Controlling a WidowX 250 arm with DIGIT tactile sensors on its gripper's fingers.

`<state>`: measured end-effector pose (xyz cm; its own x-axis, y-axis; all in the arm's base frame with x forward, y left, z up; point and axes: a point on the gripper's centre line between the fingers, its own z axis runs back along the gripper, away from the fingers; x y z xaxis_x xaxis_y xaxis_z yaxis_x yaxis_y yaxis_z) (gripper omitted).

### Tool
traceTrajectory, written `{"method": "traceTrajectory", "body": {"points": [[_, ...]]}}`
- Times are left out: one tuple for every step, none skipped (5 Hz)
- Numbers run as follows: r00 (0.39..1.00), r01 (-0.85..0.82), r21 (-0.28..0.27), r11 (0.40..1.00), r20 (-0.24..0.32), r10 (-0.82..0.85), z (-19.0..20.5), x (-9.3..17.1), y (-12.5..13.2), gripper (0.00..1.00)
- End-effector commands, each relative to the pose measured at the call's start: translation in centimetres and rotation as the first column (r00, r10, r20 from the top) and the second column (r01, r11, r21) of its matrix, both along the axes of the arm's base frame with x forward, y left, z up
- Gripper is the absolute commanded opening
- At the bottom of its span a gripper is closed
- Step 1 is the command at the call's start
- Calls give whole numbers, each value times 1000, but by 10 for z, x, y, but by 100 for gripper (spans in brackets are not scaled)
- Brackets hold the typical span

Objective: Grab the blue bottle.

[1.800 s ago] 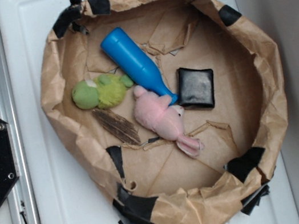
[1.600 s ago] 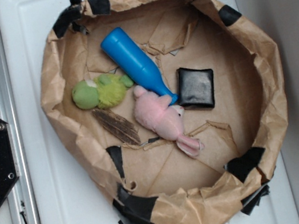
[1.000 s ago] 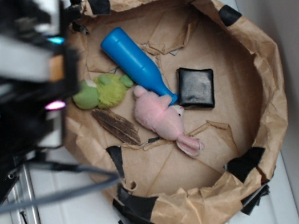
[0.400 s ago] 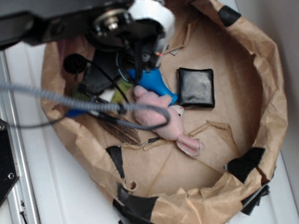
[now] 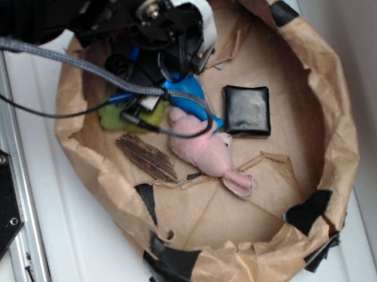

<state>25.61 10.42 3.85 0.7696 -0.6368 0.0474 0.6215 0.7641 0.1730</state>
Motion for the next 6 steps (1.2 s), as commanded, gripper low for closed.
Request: {"method": "traceTrajectory", "body": {"points": [[998,-25,-9,1000,50,25,2,30,-7,0],[991,-109,-72,991,77,114,53,39,-31,0],[978,-179,-69,981,93,185,104,36,-59,0],[932,-358,48,932,74,354,149,25,-91,0],[826,-549,-82,832,97,555,196,18,-100,0],[659,-727,-196,658,67,749,195,8,-95,0]]}}
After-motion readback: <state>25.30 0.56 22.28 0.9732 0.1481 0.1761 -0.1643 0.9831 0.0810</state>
